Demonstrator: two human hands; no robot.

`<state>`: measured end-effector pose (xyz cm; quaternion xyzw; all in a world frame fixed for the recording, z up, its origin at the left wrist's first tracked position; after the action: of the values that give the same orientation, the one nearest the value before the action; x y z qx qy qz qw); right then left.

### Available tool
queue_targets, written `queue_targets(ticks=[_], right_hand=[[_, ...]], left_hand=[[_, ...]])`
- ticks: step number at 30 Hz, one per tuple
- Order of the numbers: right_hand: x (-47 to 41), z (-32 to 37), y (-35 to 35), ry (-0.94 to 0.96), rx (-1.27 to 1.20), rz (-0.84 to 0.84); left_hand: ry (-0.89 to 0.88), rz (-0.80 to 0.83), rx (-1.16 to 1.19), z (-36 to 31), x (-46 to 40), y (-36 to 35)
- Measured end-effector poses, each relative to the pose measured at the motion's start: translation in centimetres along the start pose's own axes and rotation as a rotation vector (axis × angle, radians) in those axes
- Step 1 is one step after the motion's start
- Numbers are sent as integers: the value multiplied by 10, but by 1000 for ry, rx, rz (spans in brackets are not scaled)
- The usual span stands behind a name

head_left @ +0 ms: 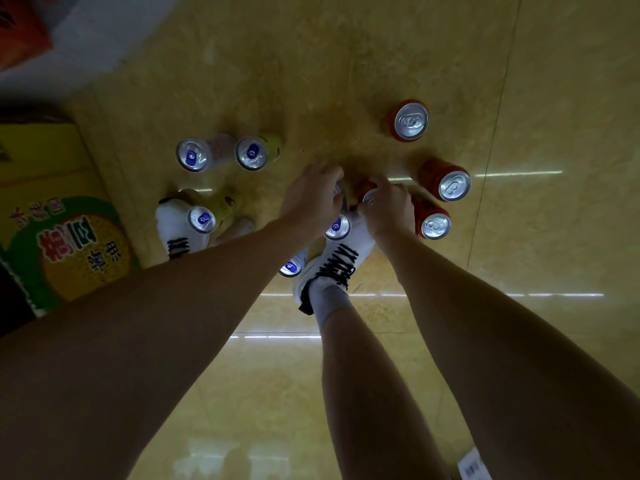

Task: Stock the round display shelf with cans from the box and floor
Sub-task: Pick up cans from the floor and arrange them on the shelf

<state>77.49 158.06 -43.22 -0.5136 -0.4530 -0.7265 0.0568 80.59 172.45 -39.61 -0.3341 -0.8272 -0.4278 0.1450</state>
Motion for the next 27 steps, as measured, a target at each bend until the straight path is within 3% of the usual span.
queue_targets(ticks=[4, 14, 21, 27], right_hand=[[16, 6, 25, 22, -57, -40], [92, 39, 124, 161, -170, 9], [175, 79, 206, 203, -145, 61], [242, 126, 276, 271, -187, 100]], left_hand=[[7, -47, 29, -12, 11, 12], [22, 18, 68, -41, 35, 59], [-155, 36, 155, -104, 56, 150], [-99, -65, 196, -148, 112, 273]])
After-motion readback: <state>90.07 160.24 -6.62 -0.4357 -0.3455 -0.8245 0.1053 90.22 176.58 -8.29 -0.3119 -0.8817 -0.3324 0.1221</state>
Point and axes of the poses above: each hand's wrist, its own x-axis away from the middle knuckle, its own y-axis out of the back of the hand, z = x × y, the point moved 4 cm from there along -x, towards the middle knuckle, and after that the axes turned 13 degrees about -y, right-handed, at the moved point
